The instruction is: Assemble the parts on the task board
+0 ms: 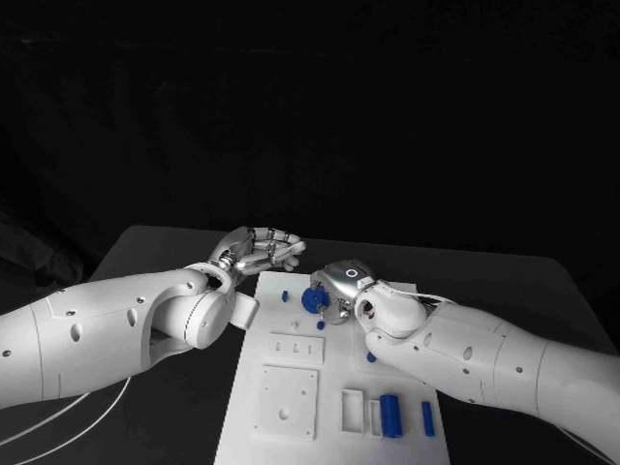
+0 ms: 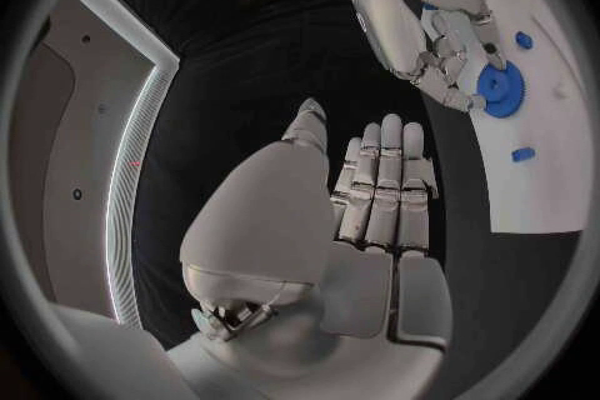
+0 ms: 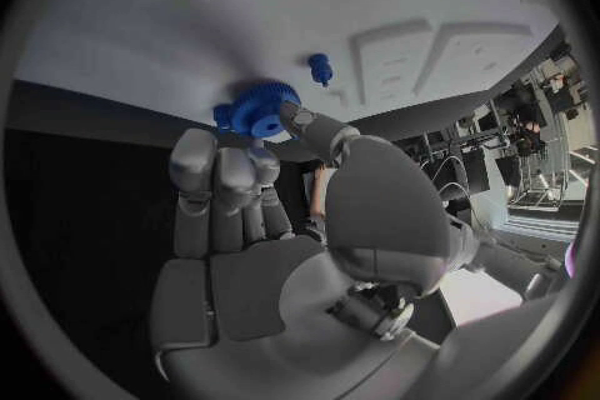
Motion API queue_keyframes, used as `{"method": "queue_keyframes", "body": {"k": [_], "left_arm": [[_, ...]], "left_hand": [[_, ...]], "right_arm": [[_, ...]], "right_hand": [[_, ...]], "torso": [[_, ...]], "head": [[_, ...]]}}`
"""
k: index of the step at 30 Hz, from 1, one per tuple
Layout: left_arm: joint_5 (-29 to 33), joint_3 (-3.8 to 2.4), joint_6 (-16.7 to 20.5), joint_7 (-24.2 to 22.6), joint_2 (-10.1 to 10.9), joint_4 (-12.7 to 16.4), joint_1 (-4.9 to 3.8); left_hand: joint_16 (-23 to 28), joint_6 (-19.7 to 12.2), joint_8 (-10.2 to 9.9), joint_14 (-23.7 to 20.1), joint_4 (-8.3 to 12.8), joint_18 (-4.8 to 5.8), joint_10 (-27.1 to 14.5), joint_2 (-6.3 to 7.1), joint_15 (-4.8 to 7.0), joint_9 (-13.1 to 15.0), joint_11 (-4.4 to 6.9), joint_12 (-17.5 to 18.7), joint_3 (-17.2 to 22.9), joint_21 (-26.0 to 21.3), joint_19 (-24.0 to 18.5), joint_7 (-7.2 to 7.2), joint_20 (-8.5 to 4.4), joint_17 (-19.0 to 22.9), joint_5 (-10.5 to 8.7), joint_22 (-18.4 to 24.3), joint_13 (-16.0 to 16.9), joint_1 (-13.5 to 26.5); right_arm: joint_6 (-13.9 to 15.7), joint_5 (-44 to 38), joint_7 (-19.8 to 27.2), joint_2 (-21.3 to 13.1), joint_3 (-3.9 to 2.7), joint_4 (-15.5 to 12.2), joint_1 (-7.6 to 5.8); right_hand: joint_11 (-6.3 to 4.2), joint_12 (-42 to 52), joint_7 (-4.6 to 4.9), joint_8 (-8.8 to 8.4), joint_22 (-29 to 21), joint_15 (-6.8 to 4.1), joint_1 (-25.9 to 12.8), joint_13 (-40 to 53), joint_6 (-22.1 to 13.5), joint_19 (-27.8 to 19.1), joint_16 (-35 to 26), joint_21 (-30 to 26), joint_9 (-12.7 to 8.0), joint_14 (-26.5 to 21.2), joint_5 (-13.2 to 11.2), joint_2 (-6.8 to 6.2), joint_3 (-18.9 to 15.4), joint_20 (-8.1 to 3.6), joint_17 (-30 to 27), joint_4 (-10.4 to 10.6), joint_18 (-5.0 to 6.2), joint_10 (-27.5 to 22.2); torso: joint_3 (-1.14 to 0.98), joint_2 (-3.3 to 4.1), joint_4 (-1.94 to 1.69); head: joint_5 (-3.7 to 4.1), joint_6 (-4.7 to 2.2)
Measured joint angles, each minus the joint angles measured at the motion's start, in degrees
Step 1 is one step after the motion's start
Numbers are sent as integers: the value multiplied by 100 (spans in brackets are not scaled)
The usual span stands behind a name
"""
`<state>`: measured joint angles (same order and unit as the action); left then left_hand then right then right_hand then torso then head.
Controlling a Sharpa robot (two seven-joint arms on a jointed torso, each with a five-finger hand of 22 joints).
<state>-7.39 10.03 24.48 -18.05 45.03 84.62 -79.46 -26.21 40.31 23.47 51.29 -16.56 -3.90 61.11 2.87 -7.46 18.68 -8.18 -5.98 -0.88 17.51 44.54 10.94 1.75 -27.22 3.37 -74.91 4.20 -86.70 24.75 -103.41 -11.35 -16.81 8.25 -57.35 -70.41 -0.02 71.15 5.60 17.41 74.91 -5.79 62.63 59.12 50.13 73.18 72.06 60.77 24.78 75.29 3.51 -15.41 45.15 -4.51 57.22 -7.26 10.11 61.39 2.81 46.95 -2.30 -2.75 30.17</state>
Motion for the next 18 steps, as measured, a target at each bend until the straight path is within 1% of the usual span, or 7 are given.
{"method": "queue_keyframes", "body": {"k": [2,4,6,8,10,12,18], "left_arm": [[0,0,0,0,-1,-3,0],[0,-1,0,1,-3,-4,-1],[0,-1,0,1,-3,-4,-1],[0,-1,0,1,-2,-4,-1],[0,-1,1,2,-1,-4,-1],[-1,-1,1,2,-3,-4,-1],[-1,-1,1,2,-8,-4,-2]], "left_hand": [[0,0,0,0,0,0,0,0,0,-1,0,0,0,0,0,0,0,-4,0,0,0,0],[0,0,0,0,0,0,0,19,0,-5,0,0,0,0,0,0,0,-6,0,0,0,-18],[0,0,0,0,0,1,0,22,0,-6,0,0,0,0,0,0,0,-6,0,0,0,-22],[0,0,0,0,0,2,0,22,0,-6,0,0,0,0,0,0,0,-6,0,0,0,-22],[0,0,0,0,0,3,0,22,0,-6,0,0,0,0,0,0,0,-6,0,0,0,-22],[0,0,0,0,0,4,0,22,0,-6,0,23,0,0,0,0,0,-5,0,0,0,-22],[0,0,0,0,0,10,0,22,0,-5,0,24,0,0,0,0,0,-11,0,0,0,-22]], "right_arm": [[-9,17,1,2,2,1,2],[-23,31,2,2,3,3,5],[-38,42,2,-1,3,3,5],[-53,52,2,-3,3,3,6],[-68,59,2,-3,4,2,6],[-85,70,1,-3,3,2,6],[-149,132,0,-8,0,2,-2]], "right_hand": [[0,0,20,-100,0,30,6,0,-20,0,0,0,-46,13,0,-6,-21,0,0,-21,0,0],[32,0,102,-197,0,30,6,0,-102,-2,-1,0,-88,13,0,-6,-33,1,0,-16,0,-32],[32,0,129,-199,0,30,6,0,-129,-2,-1,0,-94,14,0,-6,-40,2,0,-8,0,-32],[43,0,129,-199,0,30,6,0,-129,-2,-1,0,-94,14,1,-6,-50,2,0,-17,0,-43],[43,0,156,-199,0,30,29,0,-156,-3,-1,-21,-94,14,62,-29,-56,2,0,-24,0,-43],[44,0,156,-200,0,30,31,0,-157,-3,-1,-21,-98,14,125,-27,-56,3,0,-24,0,-44],[62,0,174,-202,0,31,67,0,-178,-12,-1,-21,-105,13,71,10,-56,12,0,-24,0,-62]], "torso": [[0,0,0],[-1,0,-1],[-3,0,-3],[-4,-1,-2],[-4,-1,-1],[-4,-1,0],[-3,-1,0]], "head": [[-1,6],[-1,7],[-1,7],[-1,7],[-1,7],[-1,7],[-1,-3]]}}
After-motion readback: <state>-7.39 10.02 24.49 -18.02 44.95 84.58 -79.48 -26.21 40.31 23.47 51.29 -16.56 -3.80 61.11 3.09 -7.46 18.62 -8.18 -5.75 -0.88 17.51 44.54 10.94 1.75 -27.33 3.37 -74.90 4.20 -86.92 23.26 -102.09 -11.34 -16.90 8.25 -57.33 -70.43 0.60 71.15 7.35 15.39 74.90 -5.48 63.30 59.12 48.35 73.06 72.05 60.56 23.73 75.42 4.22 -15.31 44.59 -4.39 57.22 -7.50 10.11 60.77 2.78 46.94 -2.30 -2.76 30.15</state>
